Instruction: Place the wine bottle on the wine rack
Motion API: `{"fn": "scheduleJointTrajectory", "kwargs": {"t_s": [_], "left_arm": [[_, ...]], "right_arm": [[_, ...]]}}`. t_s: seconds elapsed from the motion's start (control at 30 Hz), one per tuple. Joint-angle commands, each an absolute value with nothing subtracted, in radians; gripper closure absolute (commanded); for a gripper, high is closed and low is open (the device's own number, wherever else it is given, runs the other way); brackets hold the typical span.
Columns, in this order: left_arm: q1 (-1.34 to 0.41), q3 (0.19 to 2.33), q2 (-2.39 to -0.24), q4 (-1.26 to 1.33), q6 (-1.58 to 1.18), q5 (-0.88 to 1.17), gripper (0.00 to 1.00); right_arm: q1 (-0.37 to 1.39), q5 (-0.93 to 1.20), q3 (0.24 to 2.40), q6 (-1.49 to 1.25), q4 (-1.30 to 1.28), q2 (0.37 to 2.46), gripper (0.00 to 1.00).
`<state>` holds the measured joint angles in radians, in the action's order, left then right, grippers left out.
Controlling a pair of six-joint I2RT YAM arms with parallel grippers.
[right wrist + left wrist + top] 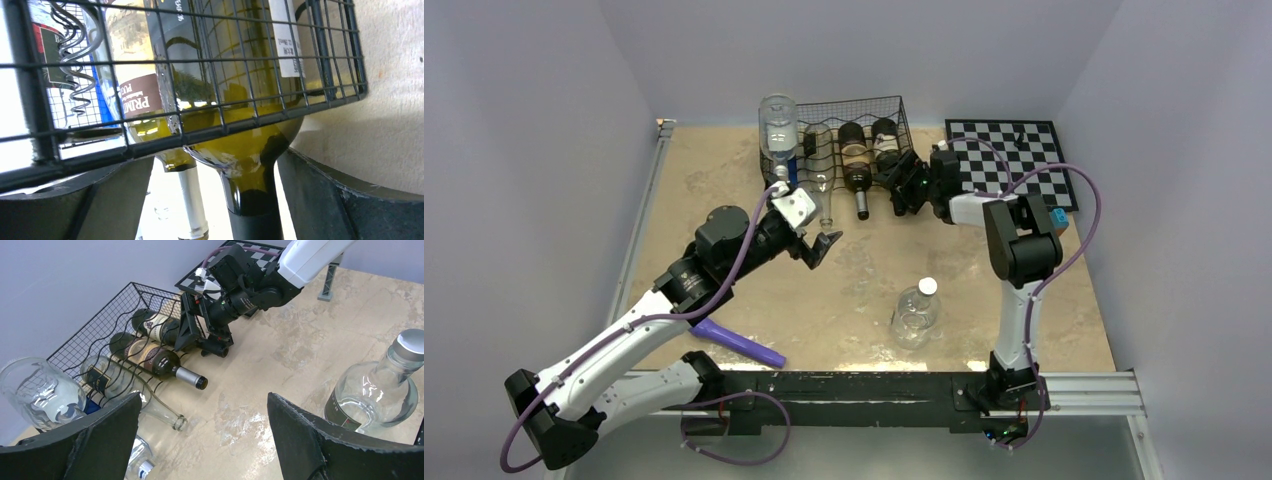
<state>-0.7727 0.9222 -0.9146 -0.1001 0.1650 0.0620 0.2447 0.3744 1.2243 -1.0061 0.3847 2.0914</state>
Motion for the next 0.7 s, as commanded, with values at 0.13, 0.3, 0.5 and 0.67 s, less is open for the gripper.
{"fn": "scheduleJointTrajectory", "kwargs": {"t_s": [0.13,0.3,0.5,0.67], "left_arm": [[-0.772,0.953,-0.898,-0.076,0.137,0.080,0.01],[-0.772,0.935,-0.873,-0.047,0.140,0.071,0.01],[-0.772,0.935,-0.854,-0.044,0.118,0.038,0.01],[-0.772,0.943,-0.836,-0.069,0.043,0.006,0.01]], "right_arm": [[0.236,0.305,1.253,-0.949,0.193,1.954,0.02],[0.235,0.281,1.212,-0.863,0.109,1.851,0.02],[0.236,0.259,1.156,-0.763,0.015,1.706,0.01],[0.237,0.122,1.177,-0.617,-0.224,1.547,0.01]]}}
